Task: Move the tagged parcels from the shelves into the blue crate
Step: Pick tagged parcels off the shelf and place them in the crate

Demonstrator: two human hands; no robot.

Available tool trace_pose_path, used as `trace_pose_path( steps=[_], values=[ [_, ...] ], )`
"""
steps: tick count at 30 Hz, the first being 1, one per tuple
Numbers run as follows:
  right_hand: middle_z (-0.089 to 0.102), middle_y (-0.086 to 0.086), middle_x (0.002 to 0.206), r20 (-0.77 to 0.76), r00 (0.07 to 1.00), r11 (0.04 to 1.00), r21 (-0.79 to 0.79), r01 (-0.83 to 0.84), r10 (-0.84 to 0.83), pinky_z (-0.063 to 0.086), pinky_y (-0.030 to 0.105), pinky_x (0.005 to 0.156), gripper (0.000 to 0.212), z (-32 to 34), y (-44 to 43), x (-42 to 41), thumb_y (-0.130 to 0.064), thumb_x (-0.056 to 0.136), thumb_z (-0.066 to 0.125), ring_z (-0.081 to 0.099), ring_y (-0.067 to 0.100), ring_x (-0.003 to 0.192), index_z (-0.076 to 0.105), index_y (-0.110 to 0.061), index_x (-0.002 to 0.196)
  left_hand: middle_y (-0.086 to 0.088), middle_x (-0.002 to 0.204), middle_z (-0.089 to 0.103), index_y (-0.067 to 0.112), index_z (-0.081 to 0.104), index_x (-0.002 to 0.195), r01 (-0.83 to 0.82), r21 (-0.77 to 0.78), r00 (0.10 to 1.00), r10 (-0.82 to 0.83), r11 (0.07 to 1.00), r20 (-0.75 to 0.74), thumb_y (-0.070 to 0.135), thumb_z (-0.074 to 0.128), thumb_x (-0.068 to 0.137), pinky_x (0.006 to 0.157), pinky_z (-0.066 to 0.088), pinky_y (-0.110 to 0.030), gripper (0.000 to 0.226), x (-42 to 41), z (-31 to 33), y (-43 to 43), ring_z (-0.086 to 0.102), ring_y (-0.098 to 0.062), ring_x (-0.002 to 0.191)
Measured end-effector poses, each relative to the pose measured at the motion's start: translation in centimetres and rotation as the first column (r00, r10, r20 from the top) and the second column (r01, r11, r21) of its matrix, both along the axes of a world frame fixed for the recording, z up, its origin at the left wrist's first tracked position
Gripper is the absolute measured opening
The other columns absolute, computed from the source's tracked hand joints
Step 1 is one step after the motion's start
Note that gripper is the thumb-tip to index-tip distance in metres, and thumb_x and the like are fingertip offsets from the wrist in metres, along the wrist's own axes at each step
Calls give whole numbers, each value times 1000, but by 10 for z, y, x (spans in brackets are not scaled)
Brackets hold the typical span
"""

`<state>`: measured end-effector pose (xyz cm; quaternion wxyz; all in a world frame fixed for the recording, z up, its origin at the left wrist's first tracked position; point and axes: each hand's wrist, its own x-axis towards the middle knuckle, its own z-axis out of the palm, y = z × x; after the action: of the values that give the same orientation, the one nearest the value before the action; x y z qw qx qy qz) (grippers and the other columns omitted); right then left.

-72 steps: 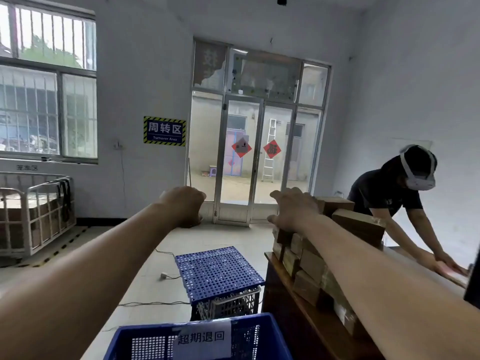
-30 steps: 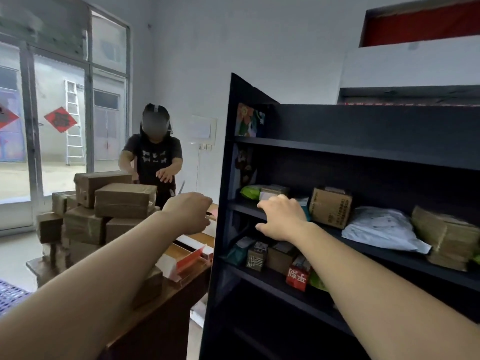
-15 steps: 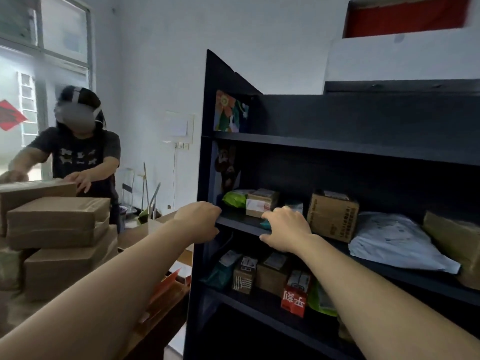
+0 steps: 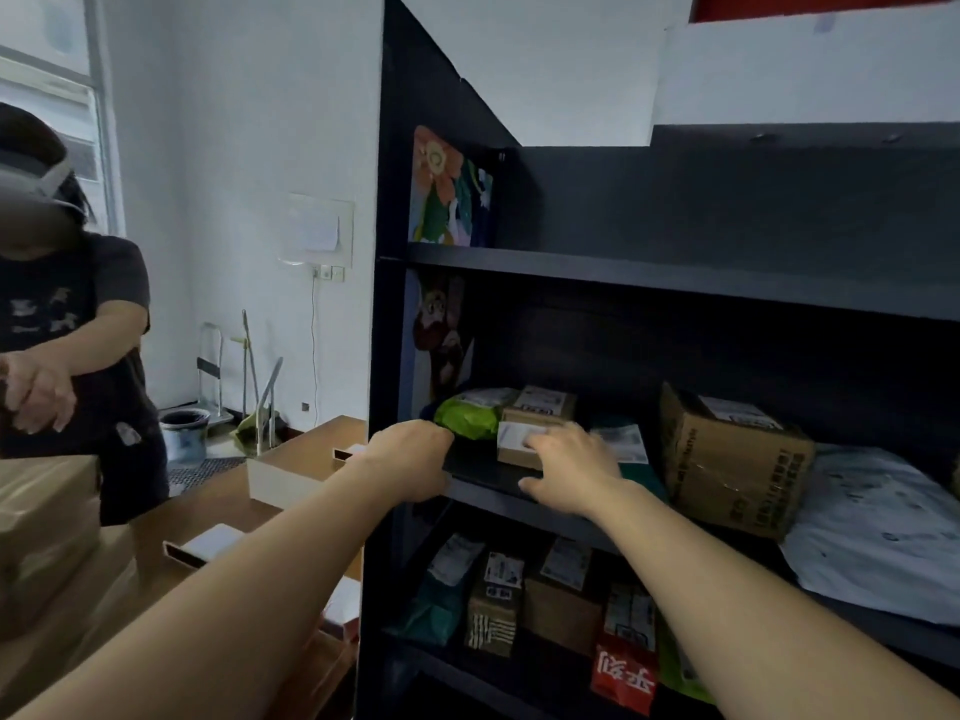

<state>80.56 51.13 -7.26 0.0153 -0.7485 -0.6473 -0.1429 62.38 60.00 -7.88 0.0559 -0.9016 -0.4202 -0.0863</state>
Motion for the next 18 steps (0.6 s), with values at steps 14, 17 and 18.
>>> trace_pose_path(
  steps=[14,17,18],
  values=[
    [53,6,126,-134,974,983,31,-179,182,41,34,92,37,-5,133,65,-41,90,57,45,25,121,57,-18,118,-12,125,56,10,54,125,-67,-162,981,95,984,170,31,50,95,89,49,-35,37,90,-14,125,57,-28,110],
    [54,8,126,-184,957,973,-1,-230,226,37,29,87,34,-6,155,63,-41,93,54,45,25,120,58,-16,114,-16,137,48,7,42,138,-73,-276,965,138,958,224,27,42,99,98,44,-35,43,103,-21,146,51,-30,119],
    [54,8,127,-201,952,971,-17,-238,230,37,29,86,36,-6,162,62,-41,93,53,45,26,120,58,-15,118,-16,144,41,9,33,145,-87,-323,961,165,942,224,27,40,100,104,41,-35,49,107,-23,154,46,-30,126]
  ],
)
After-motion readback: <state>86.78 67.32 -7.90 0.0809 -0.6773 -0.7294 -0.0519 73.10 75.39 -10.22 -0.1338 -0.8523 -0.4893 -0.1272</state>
